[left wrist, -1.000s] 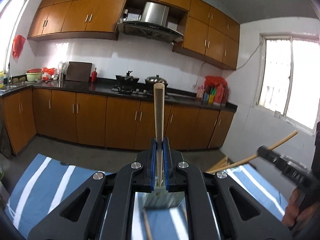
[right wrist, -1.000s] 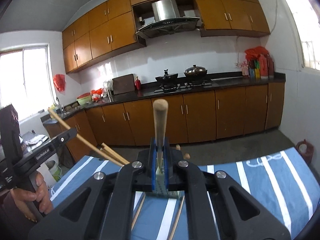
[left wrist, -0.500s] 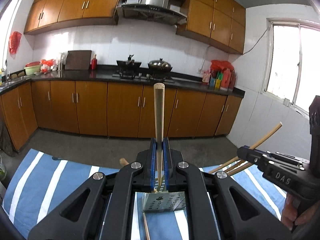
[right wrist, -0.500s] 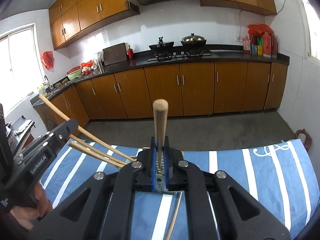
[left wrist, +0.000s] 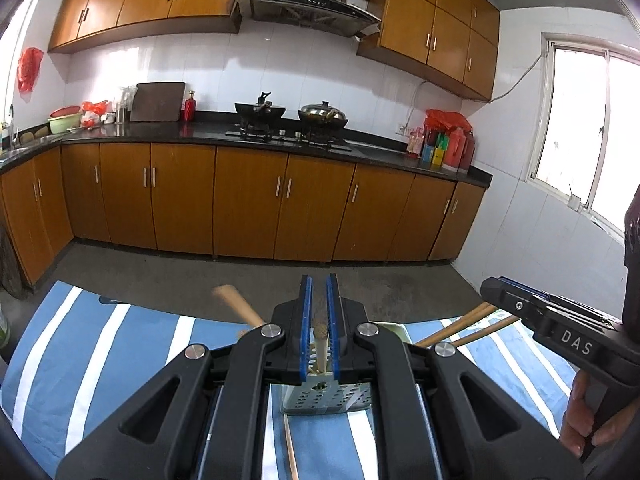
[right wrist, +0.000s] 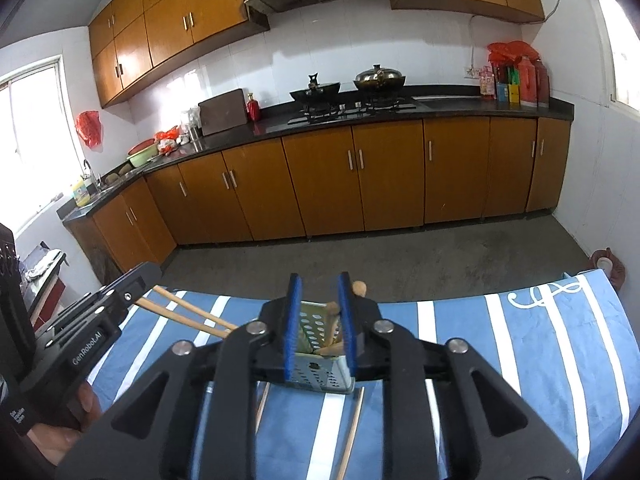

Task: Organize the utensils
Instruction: 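Open the right tool over the holder while the left tool releases its chopstick inside, then lower both tools to the table and grasp another chopstick each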

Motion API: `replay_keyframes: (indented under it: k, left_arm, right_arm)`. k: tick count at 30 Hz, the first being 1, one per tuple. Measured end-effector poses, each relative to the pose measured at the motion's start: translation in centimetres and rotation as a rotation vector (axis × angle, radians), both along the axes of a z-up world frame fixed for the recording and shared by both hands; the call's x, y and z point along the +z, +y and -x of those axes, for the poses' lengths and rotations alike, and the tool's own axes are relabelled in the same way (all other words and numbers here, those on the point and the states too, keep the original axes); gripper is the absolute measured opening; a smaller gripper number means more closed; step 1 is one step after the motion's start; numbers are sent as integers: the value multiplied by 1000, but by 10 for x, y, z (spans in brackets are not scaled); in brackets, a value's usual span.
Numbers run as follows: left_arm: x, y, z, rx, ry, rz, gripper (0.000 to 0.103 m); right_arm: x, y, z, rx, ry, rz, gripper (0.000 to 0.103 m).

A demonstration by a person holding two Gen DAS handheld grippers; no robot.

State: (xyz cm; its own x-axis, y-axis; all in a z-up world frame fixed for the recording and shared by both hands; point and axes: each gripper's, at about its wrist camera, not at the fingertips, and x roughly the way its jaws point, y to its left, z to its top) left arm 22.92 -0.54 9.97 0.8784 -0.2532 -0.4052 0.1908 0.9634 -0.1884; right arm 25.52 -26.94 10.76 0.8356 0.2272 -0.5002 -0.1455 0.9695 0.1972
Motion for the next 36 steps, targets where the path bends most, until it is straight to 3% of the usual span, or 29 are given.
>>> replay_keyframes:
  k: [11,15,20,27,31,36]
  left_arm:
    - [18,15,41,16,-62,31,9]
    - [10,26,65,25,-64,31,32]
    - [-29,34,83,28,22,-12,32]
    - [-125,26,87,10,253,-63,32]
    - [-160,10,89,-20,344,-73,32]
    - [-186,-9,96,-44,402,-86,32]
  right_arm:
    - [27,-16,57,-41,-130,30,28]
    - [15,-31,85,-74,-140,34,32]
    - [-41,-47,102,-109,-33,26,32]
    - [-153,-29,101,-78,231,-46,32]
    - [-195,-1,108,-40,299,-27,29]
    - [-221,15,110,-30,331,6,27]
